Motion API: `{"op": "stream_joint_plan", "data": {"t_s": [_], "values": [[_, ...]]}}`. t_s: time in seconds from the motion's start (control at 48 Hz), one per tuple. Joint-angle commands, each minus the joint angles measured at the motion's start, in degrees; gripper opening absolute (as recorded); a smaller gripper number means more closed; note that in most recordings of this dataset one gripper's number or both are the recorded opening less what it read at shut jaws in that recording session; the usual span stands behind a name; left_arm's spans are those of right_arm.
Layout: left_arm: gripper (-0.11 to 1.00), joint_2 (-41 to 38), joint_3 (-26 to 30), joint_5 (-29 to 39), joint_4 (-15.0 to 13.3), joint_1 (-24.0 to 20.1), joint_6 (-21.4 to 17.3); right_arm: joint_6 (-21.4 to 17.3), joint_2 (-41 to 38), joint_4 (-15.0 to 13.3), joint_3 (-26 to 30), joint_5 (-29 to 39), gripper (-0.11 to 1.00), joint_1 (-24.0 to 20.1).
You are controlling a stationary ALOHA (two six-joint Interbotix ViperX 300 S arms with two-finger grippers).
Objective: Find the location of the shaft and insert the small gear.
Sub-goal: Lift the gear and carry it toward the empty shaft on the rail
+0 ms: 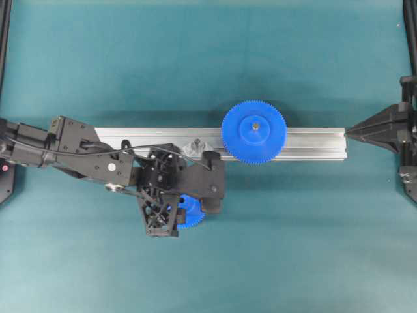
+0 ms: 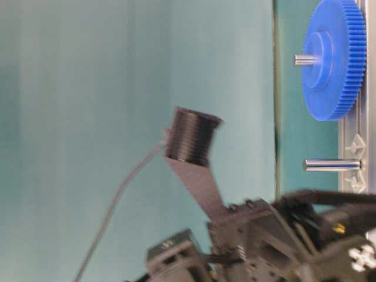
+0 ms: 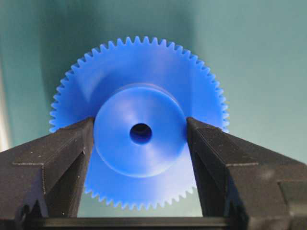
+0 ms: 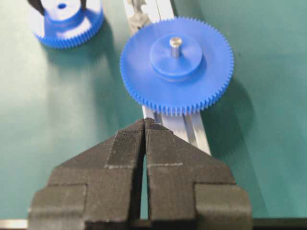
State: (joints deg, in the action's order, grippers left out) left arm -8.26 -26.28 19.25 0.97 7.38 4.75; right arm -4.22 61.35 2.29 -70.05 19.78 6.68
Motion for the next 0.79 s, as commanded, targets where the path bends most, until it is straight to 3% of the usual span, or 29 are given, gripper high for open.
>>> {"op": "stream_joint_plan", "data": {"t_s": [0.0, 0.354, 0.541, 0.771], "values": [[0.64, 3.96, 2.11, 0.0, 0.18, -0.53, -0.97, -0.44, 0.0, -0.09, 0.53, -0.18, 0.02, 0.18], [0.64, 10.11, 6.06, 7.47, 0.18, -6.42, -5.89, -0.44, 0.62, 0.0, 0.18, -0.18, 0.02, 0.18], [0.64, 10.9, 7.03, 8.0, 0.18, -8.88, -9.49, -0.44, 1.05, -0.09, 0.18, 0.35, 0.02, 0.18], [0.64, 10.46, 6.68, 8.0, 0.18, -10.9, -10.99, -0.44, 2.11, -0.09, 0.53, 2.99, 0.02, 0.18]]}}
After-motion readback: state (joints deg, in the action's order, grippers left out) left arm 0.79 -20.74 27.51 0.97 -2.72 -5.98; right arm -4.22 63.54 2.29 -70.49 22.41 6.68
